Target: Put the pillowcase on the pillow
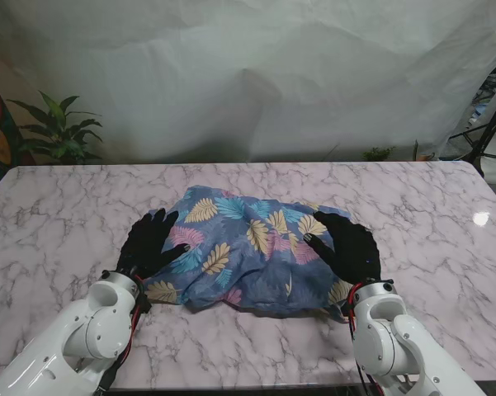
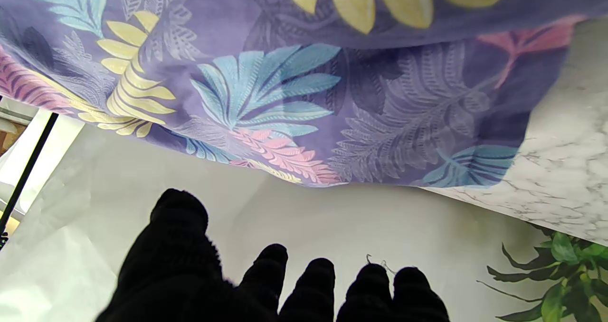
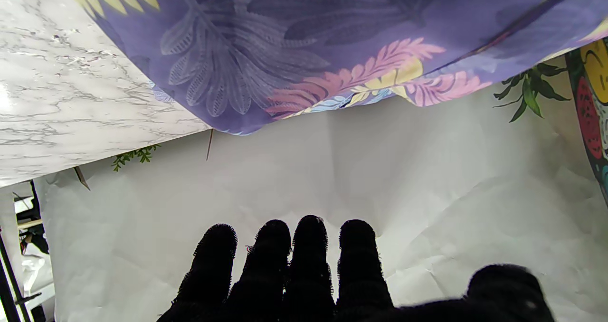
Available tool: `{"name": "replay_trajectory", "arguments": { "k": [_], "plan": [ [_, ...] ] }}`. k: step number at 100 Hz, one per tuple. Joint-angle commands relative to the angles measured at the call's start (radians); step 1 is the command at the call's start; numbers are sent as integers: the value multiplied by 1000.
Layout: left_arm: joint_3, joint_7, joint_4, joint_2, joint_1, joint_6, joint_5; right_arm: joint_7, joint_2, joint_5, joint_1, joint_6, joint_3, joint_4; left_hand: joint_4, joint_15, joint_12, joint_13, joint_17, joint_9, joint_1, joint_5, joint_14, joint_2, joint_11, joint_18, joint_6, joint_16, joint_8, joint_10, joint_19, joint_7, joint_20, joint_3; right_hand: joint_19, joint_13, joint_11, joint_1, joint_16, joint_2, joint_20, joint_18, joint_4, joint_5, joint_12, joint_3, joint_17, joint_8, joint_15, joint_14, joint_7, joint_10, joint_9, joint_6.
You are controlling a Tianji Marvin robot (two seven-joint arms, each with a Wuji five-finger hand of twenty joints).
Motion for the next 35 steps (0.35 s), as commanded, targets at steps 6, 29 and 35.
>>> {"name": "replay_trajectory", "arguments": {
  "k": [6,29,35],
  "plan": [
    [0,-26,-2,-1,1,15,4,22,-1,5,-2,-5,-1,5,18,-23,8,-25,-1,-46,22,-15,-18,8,-19,-23,-7,6,8,-9,-25,-8,-5,-26,-26,16,14,12,-14,58,-22,-23,4,9,6,-15,-8,-10,-68,-17,10,-2,-20,14],
    [-6,-9,-9,-4,14,11,5,8,-3,12,-1,-11,-8,15,18,-23,11,-25,-1,-46,23,-13,-17,7,-19,-22,-7,9,11,-8,-23,-5,-3,-26,-29,21,16,14,-14,57,-24,-20,4,14,7,-15,-4,-8,-67,-16,13,-2,-14,13],
    [-7,-11,-11,-3,15,16,8,6,-4,16,1,-11,-9,18,18,-23,12,-25,-1,-45,23,-13,-16,7,-19,-22,-7,10,12,-8,-23,-4,-2,-26,-29,23,16,16,-14,57,-25,-21,4,16,7,-15,-2,-7,-67,-16,13,-2,-12,13]
  ]
}}
